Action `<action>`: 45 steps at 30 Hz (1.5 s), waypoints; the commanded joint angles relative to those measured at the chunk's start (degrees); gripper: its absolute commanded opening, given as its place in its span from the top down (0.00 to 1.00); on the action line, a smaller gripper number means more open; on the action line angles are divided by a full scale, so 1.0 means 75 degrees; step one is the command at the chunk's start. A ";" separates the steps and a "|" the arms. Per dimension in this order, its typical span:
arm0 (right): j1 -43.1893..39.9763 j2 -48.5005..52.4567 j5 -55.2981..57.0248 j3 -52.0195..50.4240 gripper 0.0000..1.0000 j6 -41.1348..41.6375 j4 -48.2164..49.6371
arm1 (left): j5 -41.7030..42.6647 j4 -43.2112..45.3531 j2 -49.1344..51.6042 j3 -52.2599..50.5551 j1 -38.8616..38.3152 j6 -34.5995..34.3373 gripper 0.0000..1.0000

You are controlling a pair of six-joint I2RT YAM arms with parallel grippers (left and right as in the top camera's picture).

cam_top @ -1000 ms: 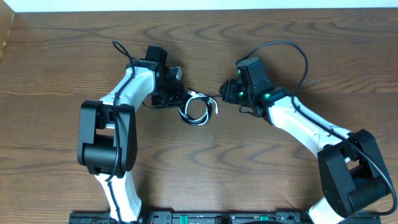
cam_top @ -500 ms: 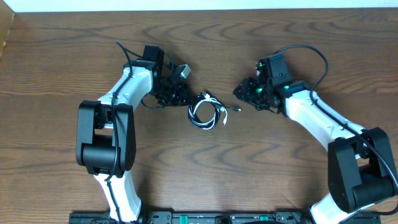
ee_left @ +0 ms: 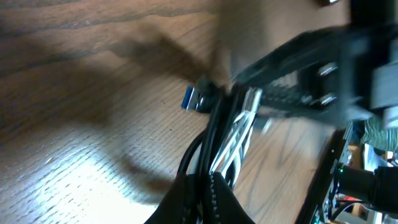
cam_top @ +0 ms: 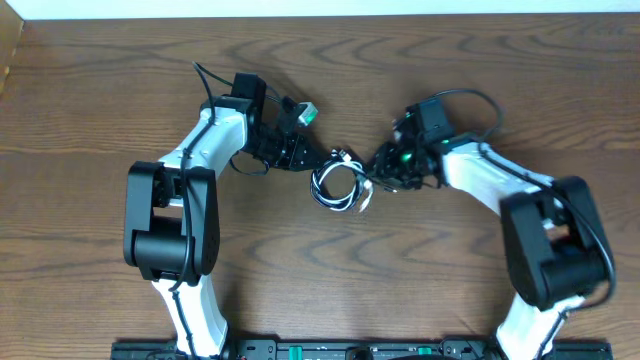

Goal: Untangle cables

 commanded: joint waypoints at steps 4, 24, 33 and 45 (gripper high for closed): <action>-0.0070 0.0530 -0.1676 -0.0058 0.66 -0.0659 0.0122 | 0.0047 -0.0012 -0.0015 -0.0026 0.0000 0.0294 0.92; -0.0300 0.0527 -0.2005 -0.0058 0.60 -0.1597 0.0195 | -0.0871 0.0219 -0.0015 -0.0023 -0.0015 -0.0583 0.48; -0.0277 0.0527 -0.1562 -0.0058 0.57 -0.1562 0.0189 | -0.3739 -0.0274 -0.0015 -0.0023 -0.0017 -0.2935 0.49; -0.0408 0.0280 -0.1804 -0.0032 0.75 -0.1571 0.0455 | -0.3025 -0.0157 -0.0015 -0.0023 -0.0015 -0.2786 0.62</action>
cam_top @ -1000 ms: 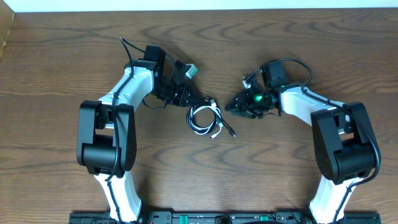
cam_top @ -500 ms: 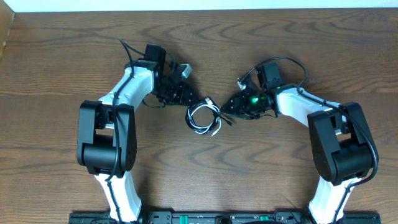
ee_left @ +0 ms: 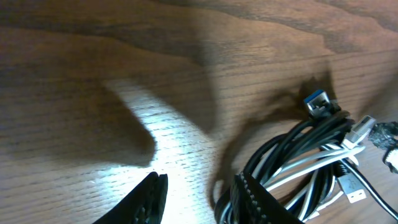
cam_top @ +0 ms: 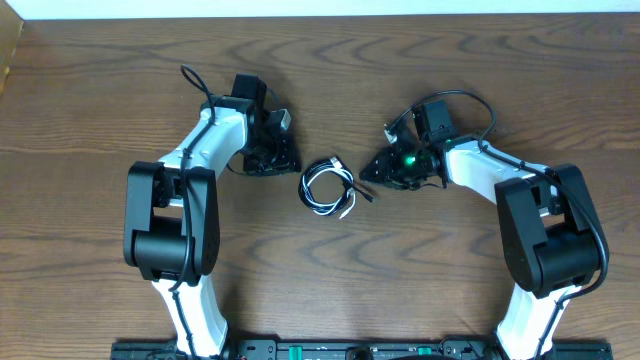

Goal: Untangle cables

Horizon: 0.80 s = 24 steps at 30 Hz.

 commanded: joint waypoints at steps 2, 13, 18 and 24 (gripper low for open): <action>-0.0076 -0.0501 -0.0396 -0.0003 0.72 -0.0114 0.0402 | 0.0216 0.0079 -0.0015 -0.0020 0.0006 0.0119 0.62; 0.0466 -0.1929 0.0286 0.0114 0.69 0.0154 0.0490 | 0.1011 0.0323 -0.0015 -0.0020 -0.0003 0.0326 0.62; 0.1093 -0.1687 0.1253 0.0114 0.70 0.0568 0.0414 | 0.0898 0.0437 -0.0012 -0.0067 -0.0003 0.0321 0.62; 0.1848 -0.1568 0.2690 0.0114 0.70 0.0886 0.0411 | 0.0874 0.0507 0.0006 -0.0256 -0.0006 0.0312 0.62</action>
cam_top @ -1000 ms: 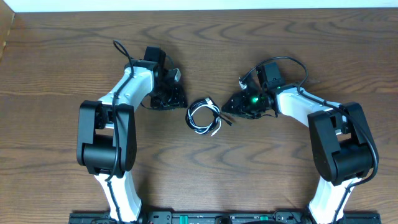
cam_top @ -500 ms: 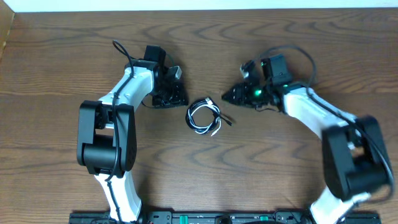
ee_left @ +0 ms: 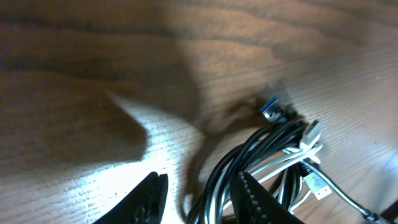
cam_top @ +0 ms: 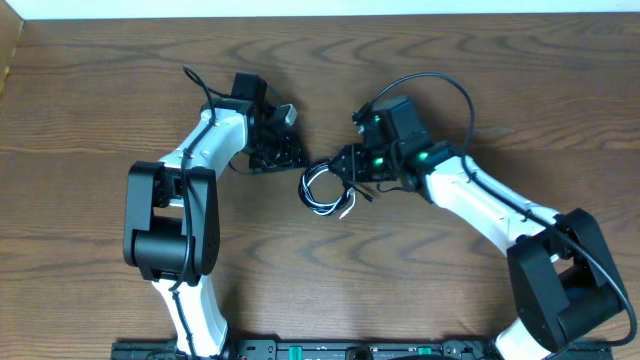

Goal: Untangle cables

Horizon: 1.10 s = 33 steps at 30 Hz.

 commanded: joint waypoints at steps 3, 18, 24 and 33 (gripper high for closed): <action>0.0568 0.0085 0.1746 0.0012 0.70 0.0621 -0.0003 | 0.0070 0.0009 0.0035 -0.0213 -0.0085 0.0067 0.62; 0.0991 0.0574 0.1900 0.0009 0.71 0.0749 -0.0895 | -0.0673 0.0096 0.0096 -0.0210 -0.0297 -0.0306 0.89; 0.0755 0.0574 0.1906 0.0009 0.72 0.0484 -0.1673 | -0.0676 0.0102 0.0096 -0.0210 -0.0297 -0.0472 0.92; -0.0026 0.0574 0.1903 0.0026 0.75 0.0370 -0.1950 | 0.0306 0.0099 0.0096 -0.0210 -0.0297 -0.0906 0.92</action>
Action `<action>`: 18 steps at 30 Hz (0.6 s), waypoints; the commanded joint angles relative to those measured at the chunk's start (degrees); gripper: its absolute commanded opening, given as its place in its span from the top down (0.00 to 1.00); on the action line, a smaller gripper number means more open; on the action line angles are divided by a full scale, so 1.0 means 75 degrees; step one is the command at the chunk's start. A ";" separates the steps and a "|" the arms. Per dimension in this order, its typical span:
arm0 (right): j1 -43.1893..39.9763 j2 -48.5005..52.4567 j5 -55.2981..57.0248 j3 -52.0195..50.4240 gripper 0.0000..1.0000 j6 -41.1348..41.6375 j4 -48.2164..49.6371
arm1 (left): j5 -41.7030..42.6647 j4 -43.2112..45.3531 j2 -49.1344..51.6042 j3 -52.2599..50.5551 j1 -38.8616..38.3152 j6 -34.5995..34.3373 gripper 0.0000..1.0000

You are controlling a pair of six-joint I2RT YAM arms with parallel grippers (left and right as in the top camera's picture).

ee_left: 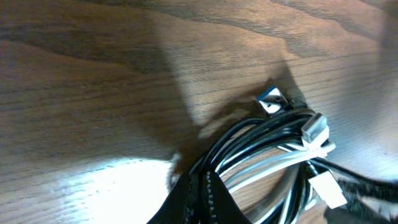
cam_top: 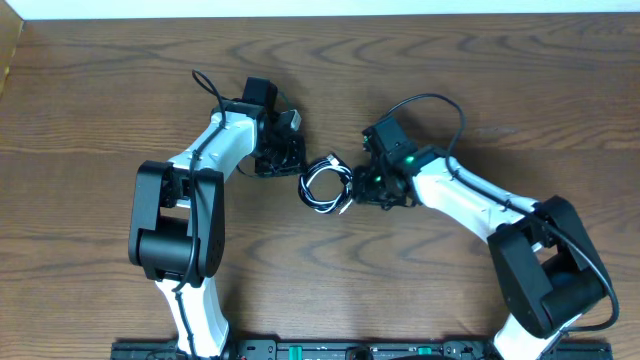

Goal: Untangle cables

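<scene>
A coil of black and white cables (cam_top: pixel 326 186) lies mid-table. In the left wrist view the cable coil (ee_left: pixel 261 146) shows a blue USB plug (ee_left: pixel 270 101) and a white plug (ee_left: pixel 315 128) at its far side. My left gripper (cam_top: pixel 298 168) sits at the coil's left edge. Seen from the wrist, the left gripper (ee_left: pixel 198 194) is shut on black and white strands. My right gripper (cam_top: pixel 358 187) touches the coil's right edge; its jaws are hidden under the arm.
Brown wooden table (cam_top: pixel 100 120) all around. Each arm's own black cord (cam_top: pixel 440 100) loops above its wrist. The two grippers are only a coil's width apart. The table's far edge (cam_top: pixel 320 14) runs along the top of the overhead view.
My left gripper was open beside the coil's left edge and is now shut on its strands. My right gripper has shifted from the coil's upper right to its right edge.
First my left gripper was shut on the coil with the right gripper close by. Then both had drawn back, left open, with the coil lying loose. The left stood open at the coil as the right came over. Now the left grips it again.
</scene>
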 commanded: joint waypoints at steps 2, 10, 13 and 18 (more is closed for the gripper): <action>-0.0562 0.0038 -0.0064 0.0070 0.75 -0.0152 -0.0029 | 0.1020 0.0006 0.0096 -0.0038 0.0026 -0.0149 0.92; -0.1364 0.0038 -0.1655 0.0431 0.67 -0.0688 -0.0280 | 0.1084 0.0035 0.0096 -0.0038 0.0026 -0.0146 0.91; -0.1402 0.0038 -0.1801 0.0428 0.64 -0.0799 -0.0341 | 0.0833 0.0061 0.0096 -0.0038 0.0026 -0.0146 0.87; -0.1399 0.0041 -0.1460 0.0428 0.60 -0.1008 -0.0472 | 0.0764 0.0201 0.0096 -0.0038 0.0026 0.0119 0.77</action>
